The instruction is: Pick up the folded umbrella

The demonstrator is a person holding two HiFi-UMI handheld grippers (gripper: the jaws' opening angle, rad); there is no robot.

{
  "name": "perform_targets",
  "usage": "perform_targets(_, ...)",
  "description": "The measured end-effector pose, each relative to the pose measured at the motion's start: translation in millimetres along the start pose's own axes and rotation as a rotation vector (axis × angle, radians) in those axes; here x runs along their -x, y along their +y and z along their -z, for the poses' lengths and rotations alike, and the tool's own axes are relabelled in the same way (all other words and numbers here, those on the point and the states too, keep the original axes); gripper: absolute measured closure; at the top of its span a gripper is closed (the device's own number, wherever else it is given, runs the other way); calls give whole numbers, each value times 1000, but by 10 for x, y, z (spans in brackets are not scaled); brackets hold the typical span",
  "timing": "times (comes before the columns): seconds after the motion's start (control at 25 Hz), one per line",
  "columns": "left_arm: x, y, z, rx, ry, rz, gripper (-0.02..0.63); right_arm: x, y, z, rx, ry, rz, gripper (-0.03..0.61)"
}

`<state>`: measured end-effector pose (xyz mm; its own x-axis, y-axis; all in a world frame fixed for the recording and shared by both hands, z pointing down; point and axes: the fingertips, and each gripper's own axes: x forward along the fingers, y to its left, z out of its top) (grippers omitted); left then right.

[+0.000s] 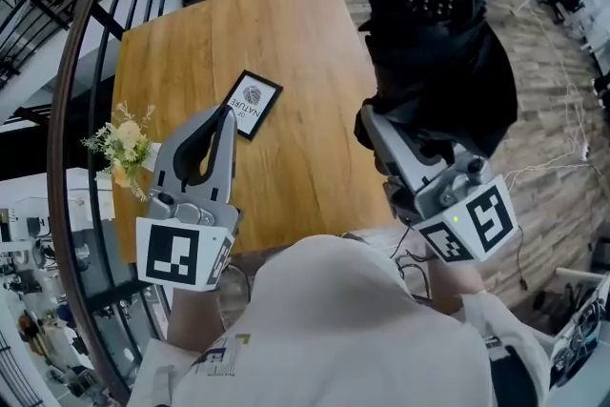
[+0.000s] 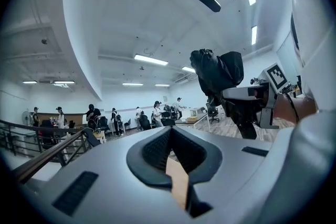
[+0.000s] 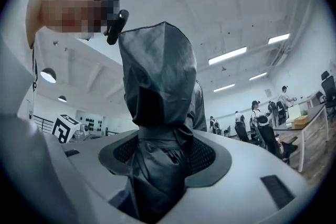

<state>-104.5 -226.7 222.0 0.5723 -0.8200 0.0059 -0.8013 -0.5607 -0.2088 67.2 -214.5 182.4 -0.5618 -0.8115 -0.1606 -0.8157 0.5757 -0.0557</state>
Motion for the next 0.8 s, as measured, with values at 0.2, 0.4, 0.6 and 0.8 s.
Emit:
perform_targets(0.2, 109, -31, 8, -9, 2, -1, 598, 175, 62, -52, 32, -15, 9, 314)
perform_targets(0.4, 110, -114, 71, 9, 22, 6, 598, 268, 65, 71, 33, 18, 1, 314)
perform_targets(0.6, 115, -142, 166, 16, 51, 13, 598, 290, 117, 241, 17, 28, -34, 313)
perform_targets(0.8, 81, -185, 197, 28, 62, 18, 598, 267, 127, 300, 11, 40, -60, 313)
